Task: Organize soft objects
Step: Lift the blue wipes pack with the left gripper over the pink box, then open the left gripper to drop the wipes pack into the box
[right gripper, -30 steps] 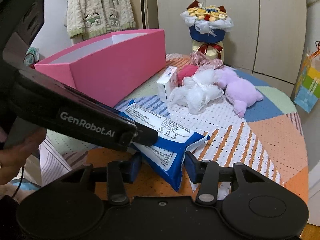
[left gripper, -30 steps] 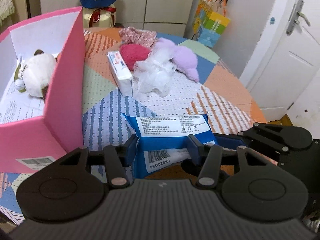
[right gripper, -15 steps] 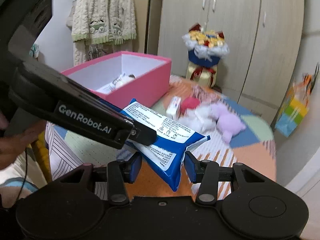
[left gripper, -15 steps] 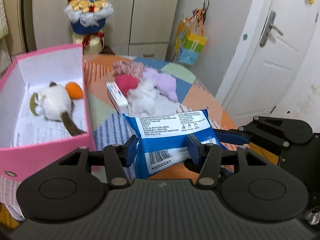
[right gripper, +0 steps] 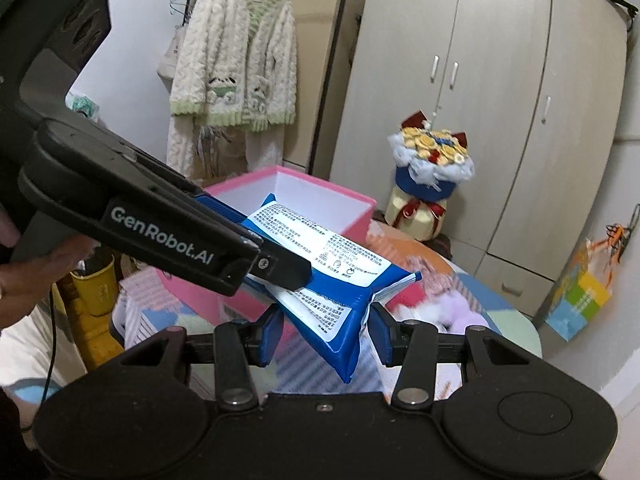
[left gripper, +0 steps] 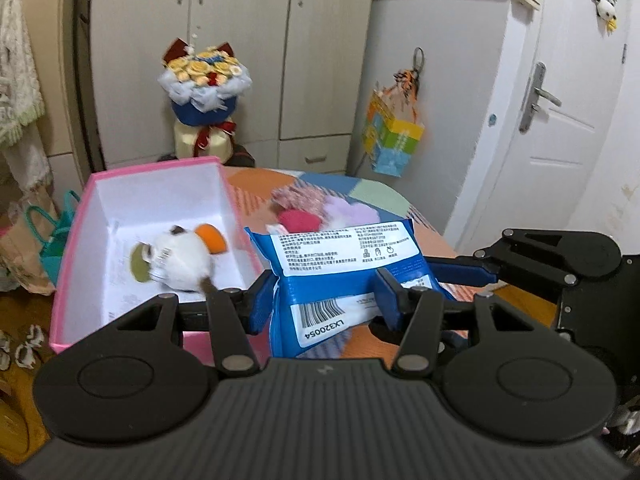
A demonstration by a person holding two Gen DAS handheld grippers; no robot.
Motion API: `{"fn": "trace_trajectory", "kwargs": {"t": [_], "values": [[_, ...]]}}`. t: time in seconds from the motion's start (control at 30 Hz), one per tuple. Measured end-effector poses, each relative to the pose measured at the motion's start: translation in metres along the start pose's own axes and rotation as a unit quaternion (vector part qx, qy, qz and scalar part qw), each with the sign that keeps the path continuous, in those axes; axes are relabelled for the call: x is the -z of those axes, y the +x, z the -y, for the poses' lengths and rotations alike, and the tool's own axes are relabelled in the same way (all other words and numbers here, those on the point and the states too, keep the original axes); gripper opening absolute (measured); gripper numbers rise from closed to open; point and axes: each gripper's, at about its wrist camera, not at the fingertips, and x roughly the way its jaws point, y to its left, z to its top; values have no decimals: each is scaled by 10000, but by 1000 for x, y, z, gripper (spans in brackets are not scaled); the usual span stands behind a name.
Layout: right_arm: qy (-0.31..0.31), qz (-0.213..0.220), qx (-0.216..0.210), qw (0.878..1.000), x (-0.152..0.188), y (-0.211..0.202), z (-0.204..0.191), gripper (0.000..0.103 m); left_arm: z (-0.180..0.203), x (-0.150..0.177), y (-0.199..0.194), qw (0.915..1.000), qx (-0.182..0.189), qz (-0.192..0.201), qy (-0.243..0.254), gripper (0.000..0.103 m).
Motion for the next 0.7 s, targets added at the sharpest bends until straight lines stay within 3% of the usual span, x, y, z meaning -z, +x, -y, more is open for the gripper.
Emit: {"fn": "trace_trajectory", "kwargs": {"t": [0.33, 0.7], "values": [[-50, 214, -524, 9984, -38, 46, -23, 52, -68, -13, -11, 9992, -278, 108, -273, 52], [119, -457, -1159, 9921, -60, 136, -31, 52, -135, -12, 36, 9960, -571, -390, -574, 52]]}}
